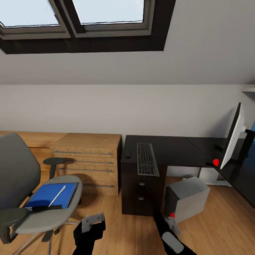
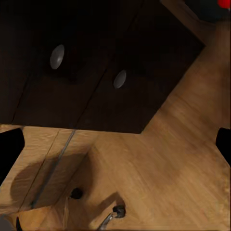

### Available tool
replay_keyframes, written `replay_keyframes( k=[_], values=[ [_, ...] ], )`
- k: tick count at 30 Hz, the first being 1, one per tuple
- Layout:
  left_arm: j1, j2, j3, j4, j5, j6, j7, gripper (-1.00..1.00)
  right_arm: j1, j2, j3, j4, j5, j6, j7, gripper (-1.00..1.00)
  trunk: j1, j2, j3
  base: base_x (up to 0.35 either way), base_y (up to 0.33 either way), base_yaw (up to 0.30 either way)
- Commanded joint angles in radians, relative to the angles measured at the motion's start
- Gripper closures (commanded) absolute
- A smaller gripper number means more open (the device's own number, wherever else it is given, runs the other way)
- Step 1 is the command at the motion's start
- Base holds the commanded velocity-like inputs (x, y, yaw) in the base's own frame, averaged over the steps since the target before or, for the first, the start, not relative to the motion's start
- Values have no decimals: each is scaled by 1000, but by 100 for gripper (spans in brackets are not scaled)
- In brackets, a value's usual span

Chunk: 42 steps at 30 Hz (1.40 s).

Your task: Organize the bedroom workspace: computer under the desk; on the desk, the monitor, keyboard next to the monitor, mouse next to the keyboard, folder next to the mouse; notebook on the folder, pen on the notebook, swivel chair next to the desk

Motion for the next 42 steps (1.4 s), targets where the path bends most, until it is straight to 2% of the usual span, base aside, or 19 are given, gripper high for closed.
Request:
replay_keyframes(
  k=[1, 2, 7, 9, 16, 21, 32, 42],
  values=[
    [0, 0, -1, 20, 7, 2, 7, -100, -1, 0, 11, 44, 45, -7, 2, -100, -4, 7, 2, 0, 0, 0],
    [0, 1, 1, 71, 8, 1, 9, -100, -1, 2, 15, 130, 123, -7, 2, -100, -8, 14, 6, 0, 0, 0],
    [22, -27, 11, 40, 7, -6, 12, -100, -29, 30, -13, 96, 116, 2, 30, -100, -8, 13, 5, 0, 0, 0],
    [20, -28, 12, 32, 7, -6, 12, -100, -30, 36, -15, 84, 116, 1, 32, -100, -8, 13, 5, 0, 0, 0],
    [35, -29, 11, 2, 9, -8, 11, -100, -41, 2, -9, 45, 115, -1, 62, -100, -8, 13, 5, 0, 0, 0],
    [35, -29, 11, 1, 9, -8, 9, -100, -41, -24, -10, 44, 115, -2, 90, -100, -27, 48, 21, 0, 0, 0],
    [35, -29, 11, 1, 9, -8, 8, -100, -41, -26, -11, 44, 115, -6, 150, -100, -69, 125, 55, 0, 0, 0],
    [35, -29, 10, 1, 9, -8, 7, -100, -40, -26, -11, 45, 115, -33, 151, -100, -107, 195, 87, 0, 0, 0]
  ],
)
